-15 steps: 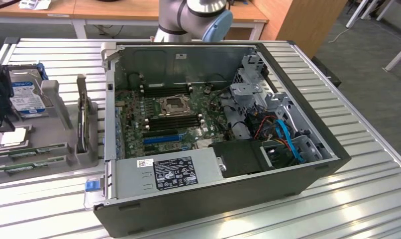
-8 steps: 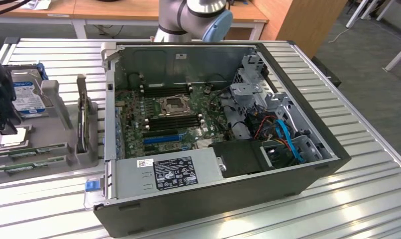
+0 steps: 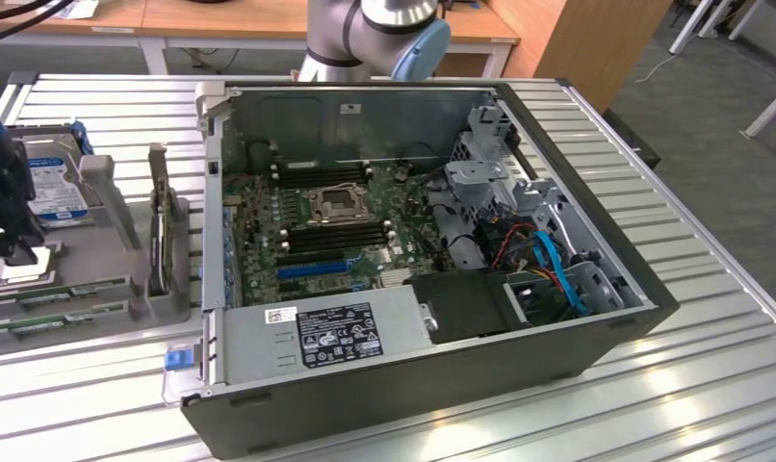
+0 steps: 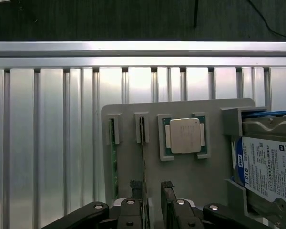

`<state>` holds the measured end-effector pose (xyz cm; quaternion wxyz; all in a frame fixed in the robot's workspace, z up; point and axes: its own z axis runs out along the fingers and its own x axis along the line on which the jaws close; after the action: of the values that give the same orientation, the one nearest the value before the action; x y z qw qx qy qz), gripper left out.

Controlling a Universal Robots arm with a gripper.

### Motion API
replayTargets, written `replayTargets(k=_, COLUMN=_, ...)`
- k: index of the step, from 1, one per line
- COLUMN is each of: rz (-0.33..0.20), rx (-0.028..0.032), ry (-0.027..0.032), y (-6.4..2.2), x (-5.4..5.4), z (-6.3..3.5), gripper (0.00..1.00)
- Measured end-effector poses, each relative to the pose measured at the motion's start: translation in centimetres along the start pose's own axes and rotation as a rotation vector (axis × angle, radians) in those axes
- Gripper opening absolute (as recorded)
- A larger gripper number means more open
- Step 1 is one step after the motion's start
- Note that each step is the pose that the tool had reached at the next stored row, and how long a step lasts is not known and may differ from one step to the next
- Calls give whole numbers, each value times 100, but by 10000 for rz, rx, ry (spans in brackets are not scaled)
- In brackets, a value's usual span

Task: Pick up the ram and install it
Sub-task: 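Pick up the ram and move it above insertion slot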

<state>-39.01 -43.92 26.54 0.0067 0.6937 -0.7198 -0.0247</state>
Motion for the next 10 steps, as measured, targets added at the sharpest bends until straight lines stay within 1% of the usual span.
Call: replayTargets(k=10, rz=0, rx=0, ry=0, y=-4, x=2, z=84, gripper=29)
